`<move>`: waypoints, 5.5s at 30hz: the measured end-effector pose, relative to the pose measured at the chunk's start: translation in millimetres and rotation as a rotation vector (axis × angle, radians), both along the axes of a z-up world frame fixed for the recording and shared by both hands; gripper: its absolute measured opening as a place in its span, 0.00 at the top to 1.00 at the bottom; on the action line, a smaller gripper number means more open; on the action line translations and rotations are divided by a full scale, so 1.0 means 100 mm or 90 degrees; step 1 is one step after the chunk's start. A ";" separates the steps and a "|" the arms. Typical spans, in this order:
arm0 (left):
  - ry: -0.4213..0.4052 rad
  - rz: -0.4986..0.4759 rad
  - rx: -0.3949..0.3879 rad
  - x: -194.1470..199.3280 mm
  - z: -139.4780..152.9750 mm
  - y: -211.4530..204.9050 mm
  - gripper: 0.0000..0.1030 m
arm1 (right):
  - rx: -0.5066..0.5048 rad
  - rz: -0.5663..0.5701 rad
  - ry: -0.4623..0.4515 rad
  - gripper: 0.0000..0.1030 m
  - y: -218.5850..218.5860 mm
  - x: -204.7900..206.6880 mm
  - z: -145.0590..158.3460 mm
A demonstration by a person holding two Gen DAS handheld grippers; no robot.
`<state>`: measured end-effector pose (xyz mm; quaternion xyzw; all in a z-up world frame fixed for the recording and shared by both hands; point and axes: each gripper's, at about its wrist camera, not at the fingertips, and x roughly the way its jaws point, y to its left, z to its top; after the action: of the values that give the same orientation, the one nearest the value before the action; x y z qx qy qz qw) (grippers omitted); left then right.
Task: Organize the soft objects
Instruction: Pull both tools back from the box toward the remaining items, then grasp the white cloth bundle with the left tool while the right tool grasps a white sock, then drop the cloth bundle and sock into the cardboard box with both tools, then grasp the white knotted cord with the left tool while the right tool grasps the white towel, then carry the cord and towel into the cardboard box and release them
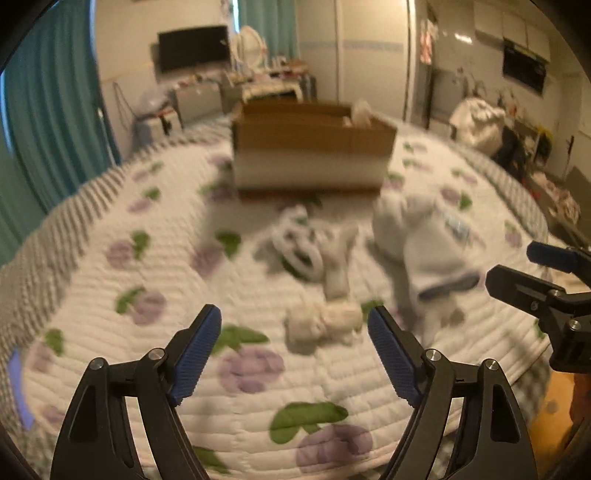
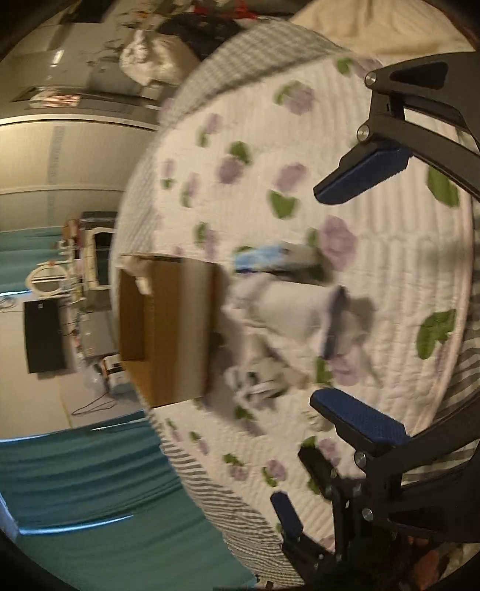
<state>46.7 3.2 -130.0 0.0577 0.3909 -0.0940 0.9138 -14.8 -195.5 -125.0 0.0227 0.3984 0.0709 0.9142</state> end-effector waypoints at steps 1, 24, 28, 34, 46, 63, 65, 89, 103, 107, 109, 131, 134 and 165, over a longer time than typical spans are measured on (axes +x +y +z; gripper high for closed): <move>0.010 -0.004 -0.007 -0.01 -0.06 0.01 0.21 | 0.000 -0.001 0.006 0.10 0.01 0.03 -0.03; 0.035 0.020 -0.078 0.09 -0.27 0.33 0.45 | -0.010 0.042 0.080 0.48 0.45 0.29 -0.49; 0.028 0.019 -0.076 0.06 -0.25 0.34 0.45 | -0.026 0.041 0.088 0.70 0.52 0.31 -0.50; 0.020 0.018 -0.069 0.02 -0.18 0.32 0.45 | -0.017 0.051 0.087 0.74 0.49 0.16 -0.39; -0.023 0.035 -0.051 -0.24 0.30 0.32 0.45 | 0.011 0.106 -0.009 0.74 0.54 -0.19 0.21; -0.103 0.043 -0.066 0.71 1.06 0.10 0.45 | -0.006 0.132 -0.169 0.73 0.35 0.92 1.27; -0.123 0.041 -0.069 0.92 1.20 0.07 0.45 | -0.001 0.132 -0.181 0.73 0.32 1.15 1.37; -0.120 0.009 0.021 2.31 0.80 -0.34 0.28 | 0.038 0.081 -0.096 0.52 0.08 2.93 0.76; -0.230 0.056 -0.014 1.25 2.12 -0.13 0.22 | -0.024 0.034 -0.219 0.17 -0.21 1.66 2.26; -0.255 0.063 -0.028 0.77 2.39 0.00 0.11 | -0.036 0.030 -0.237 0.06 -0.22 1.15 2.54; -0.264 0.067 -0.031 0.55 2.45 0.06 0.11 | -0.036 0.040 -0.239 0.06 -0.23 0.89 2.58; -0.111 0.043 0.005 0.27 0.58 0.24 0.11 | -0.027 0.099 -0.005 0.23 0.33 0.70 0.16; -0.091 0.035 0.007 0.38 0.37 0.19 0.11 | -0.040 0.095 0.021 0.33 0.37 0.86 -0.08; 0.014 -0.069 -0.079 0.97 -0.28 0.12 0.55 | -0.073 0.030 0.016 0.58 0.27 1.14 -0.44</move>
<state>144.2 15.1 -157.6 0.0209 0.3904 -0.1677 0.9050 99.0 -168.2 -168.8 -0.0381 0.4136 0.0693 0.9070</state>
